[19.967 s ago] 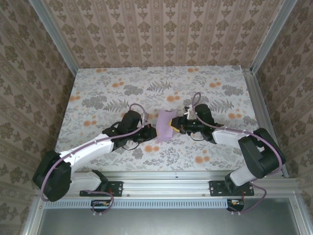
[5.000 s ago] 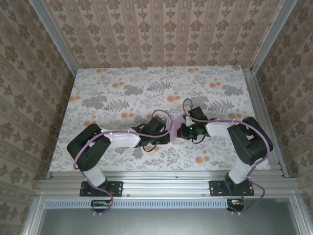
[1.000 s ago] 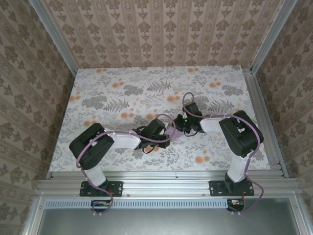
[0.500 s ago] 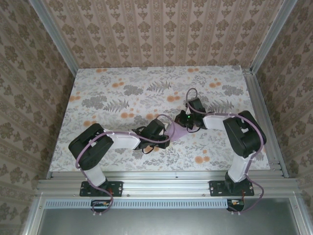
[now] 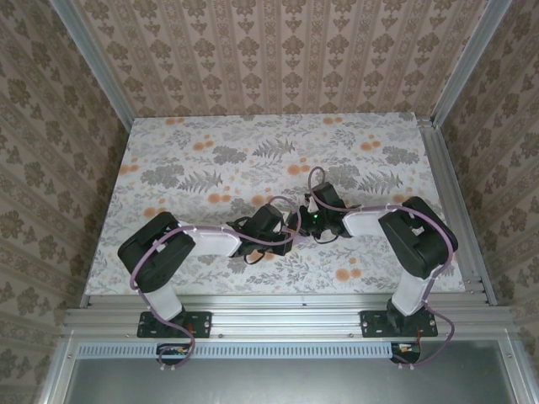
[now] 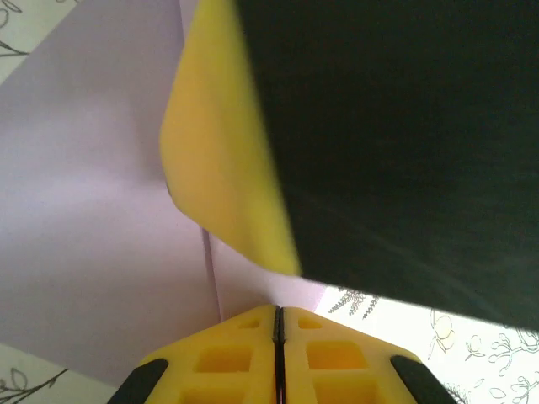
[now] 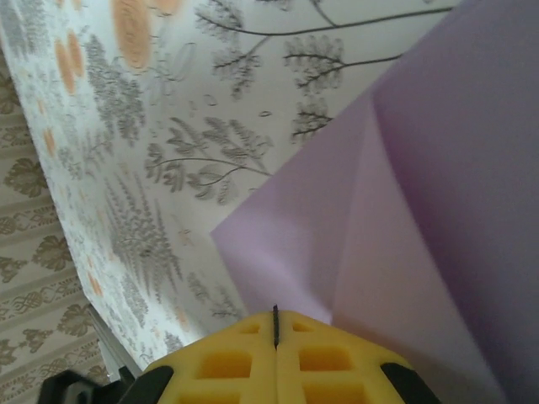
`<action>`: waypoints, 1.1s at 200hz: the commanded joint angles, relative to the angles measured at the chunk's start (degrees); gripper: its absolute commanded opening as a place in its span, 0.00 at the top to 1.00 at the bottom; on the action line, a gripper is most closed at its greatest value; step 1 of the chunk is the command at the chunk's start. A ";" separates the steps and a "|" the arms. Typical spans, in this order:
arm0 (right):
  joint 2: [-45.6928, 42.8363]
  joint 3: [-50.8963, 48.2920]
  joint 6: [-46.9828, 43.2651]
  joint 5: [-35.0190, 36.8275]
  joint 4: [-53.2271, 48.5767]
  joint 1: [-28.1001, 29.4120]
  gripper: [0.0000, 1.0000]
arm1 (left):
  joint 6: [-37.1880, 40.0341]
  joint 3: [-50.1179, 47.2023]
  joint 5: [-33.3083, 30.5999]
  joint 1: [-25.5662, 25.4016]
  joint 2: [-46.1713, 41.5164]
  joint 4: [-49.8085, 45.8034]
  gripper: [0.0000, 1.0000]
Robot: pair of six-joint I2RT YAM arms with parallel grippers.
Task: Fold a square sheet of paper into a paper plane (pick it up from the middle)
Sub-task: Fold the triangle a second time at the center of the table.
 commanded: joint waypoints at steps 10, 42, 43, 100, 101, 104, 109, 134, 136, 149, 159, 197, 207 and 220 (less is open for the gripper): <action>3.74 3.61 -1.53 0.79 -1.26 -0.91 0.92 | -0.25 -2.50 1.07 -0.12 0.45 -7.67 0.91; 4.88 6.63 -6.20 4.93 -6.68 -1.75 0.92 | -0.50 -2.78 1.55 -0.06 0.31 -7.42 0.90; 4.88 6.70 -6.35 5.11 -6.95 -1.82 0.92 | -0.51 -2.81 1.58 -0.09 0.33 -7.41 0.90; 4.77 10.28 -12.92 9.32 -13.53 -4.46 0.91 | -1.56 -3.19 2.54 -0.13 0.23 -5.79 0.90; 4.65 10.37 -13.05 9.33 -13.58 -4.49 0.91 | -1.61 -3.19 2.60 -0.13 0.25 -5.76 0.90; 4.18 10.43 -13.30 9.37 -13.97 -4.58 0.90 | -1.68 -3.19 2.60 -0.12 0.20 -5.58 0.90; 3.41 10.42 -13.69 9.34 -14.47 -4.80 0.90 | -1.87 -3.19 2.65 -0.12 0.15 -5.38 0.90; -1.48 8.38 -14.21 7.88 -16.10 -5.82 0.84 | -2.43 -2.58 3.05 -0.12 -0.08 -4.83 0.90; -2.32 7.97 -14.23 7.72 -16.24 -5.97 0.83 | -2.51 -2.51 3.11 -0.09 -0.15 -4.84 0.90; -5.99 5.89 -14.51 7.25 -17.42 -6.21 0.77 | -3.16 -2.08 3.43 -0.05 -0.34 -4.22 0.90; -8.70 3.91 -14.41 7.11 -18.28 -6.56 0.73 | -3.65 -1.74 3.71 -0.01 -0.42 -3.75 0.89; -17.51 -3.68 -13.37 4.59 -21.69 -7.11 0.61 | -4.51 -0.13 5.01 -0.01 -0.52 -2.78 0.87; -18.96 -5.35 -13.19 4.14 -21.94 -7.04 0.59 | -4.47 0.56 5.21 0.05 -0.83 -3.28 0.86; -20.12 -7.16 -12.77 3.26 -21.51 -6.89 0.58 | -4.52 1.34 5.64 -0.03 -1.43 -3.44 0.85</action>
